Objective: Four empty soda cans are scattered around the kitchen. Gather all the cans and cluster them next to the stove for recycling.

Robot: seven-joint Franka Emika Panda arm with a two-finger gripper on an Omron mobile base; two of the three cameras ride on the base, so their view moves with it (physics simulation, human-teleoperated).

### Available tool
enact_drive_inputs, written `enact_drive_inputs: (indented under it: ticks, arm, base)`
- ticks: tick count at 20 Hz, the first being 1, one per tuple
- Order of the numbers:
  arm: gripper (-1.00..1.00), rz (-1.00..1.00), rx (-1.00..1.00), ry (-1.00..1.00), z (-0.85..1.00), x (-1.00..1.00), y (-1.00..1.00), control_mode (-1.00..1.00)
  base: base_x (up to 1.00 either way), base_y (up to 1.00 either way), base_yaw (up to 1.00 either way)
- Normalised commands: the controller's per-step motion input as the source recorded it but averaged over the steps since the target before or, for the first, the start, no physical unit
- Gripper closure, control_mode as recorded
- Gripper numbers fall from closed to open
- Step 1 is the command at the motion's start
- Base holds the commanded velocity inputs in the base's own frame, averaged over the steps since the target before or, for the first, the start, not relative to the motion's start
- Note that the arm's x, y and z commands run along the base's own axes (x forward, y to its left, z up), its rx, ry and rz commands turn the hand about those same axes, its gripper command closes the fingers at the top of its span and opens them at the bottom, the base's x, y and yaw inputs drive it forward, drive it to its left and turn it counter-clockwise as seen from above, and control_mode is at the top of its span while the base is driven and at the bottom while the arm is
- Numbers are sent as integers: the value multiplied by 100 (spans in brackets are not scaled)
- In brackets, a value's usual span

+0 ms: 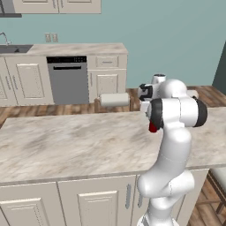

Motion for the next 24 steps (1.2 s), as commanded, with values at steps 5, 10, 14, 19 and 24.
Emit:
enact_drive_inputs:
  ticks: [5, 10, 14, 19, 24]
  arm:
    - [-100, 0, 0, 5, -13, 7, -5, -100]
    - [-100, 0, 2, 5, -15, 4, -2, -100]
    - [-100, 0, 2, 6, -16, 7, -1, -100]
    - [-100, 0, 3, 9, -17, 7, -1, -100]
    - [-100, 0, 3, 7, -10, 0, -1, -100]
  base:
    - [0, 0, 0]
    - [0, 0, 0]
    - [0, 0, 0]
    - [0, 0, 0]
    - [0, 0, 0]
